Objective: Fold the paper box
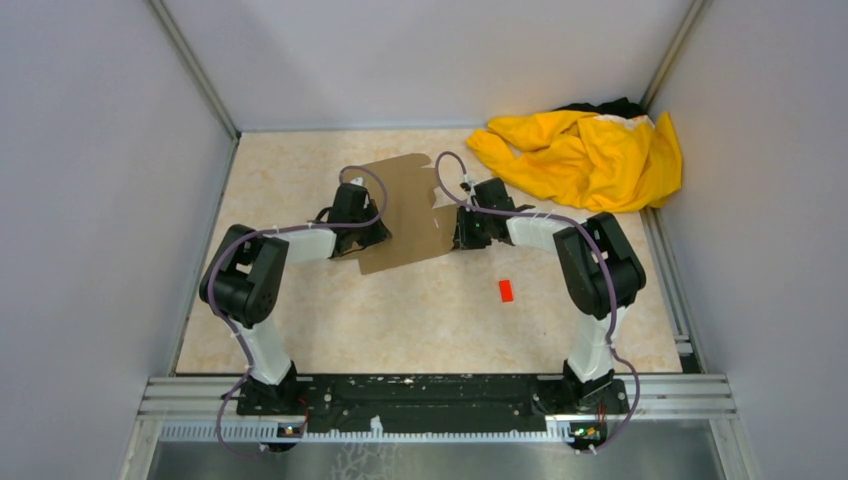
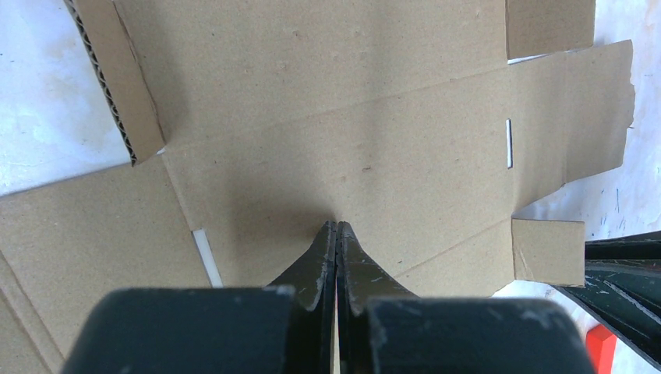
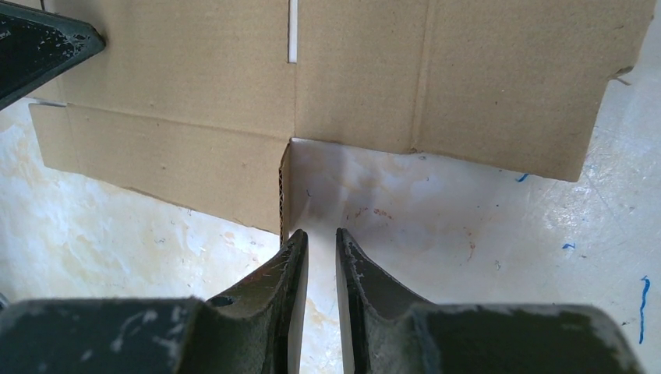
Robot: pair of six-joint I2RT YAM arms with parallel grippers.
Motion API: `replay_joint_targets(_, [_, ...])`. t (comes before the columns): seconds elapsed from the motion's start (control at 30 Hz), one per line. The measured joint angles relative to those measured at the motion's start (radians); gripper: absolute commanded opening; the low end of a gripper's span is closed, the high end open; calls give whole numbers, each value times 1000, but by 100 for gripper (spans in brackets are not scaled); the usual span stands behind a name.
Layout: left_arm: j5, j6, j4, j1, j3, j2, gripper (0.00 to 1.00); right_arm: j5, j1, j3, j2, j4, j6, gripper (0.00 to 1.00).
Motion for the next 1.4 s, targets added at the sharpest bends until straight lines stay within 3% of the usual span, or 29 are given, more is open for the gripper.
replay_joint_targets(1.07, [13,0,3,2,6,6,0,-21,43,82,-21,-38,4,22])
replay_joint_targets(1.4, [14,0,2,2,7,7,0,-16,67,121,39,-51,-12,23])
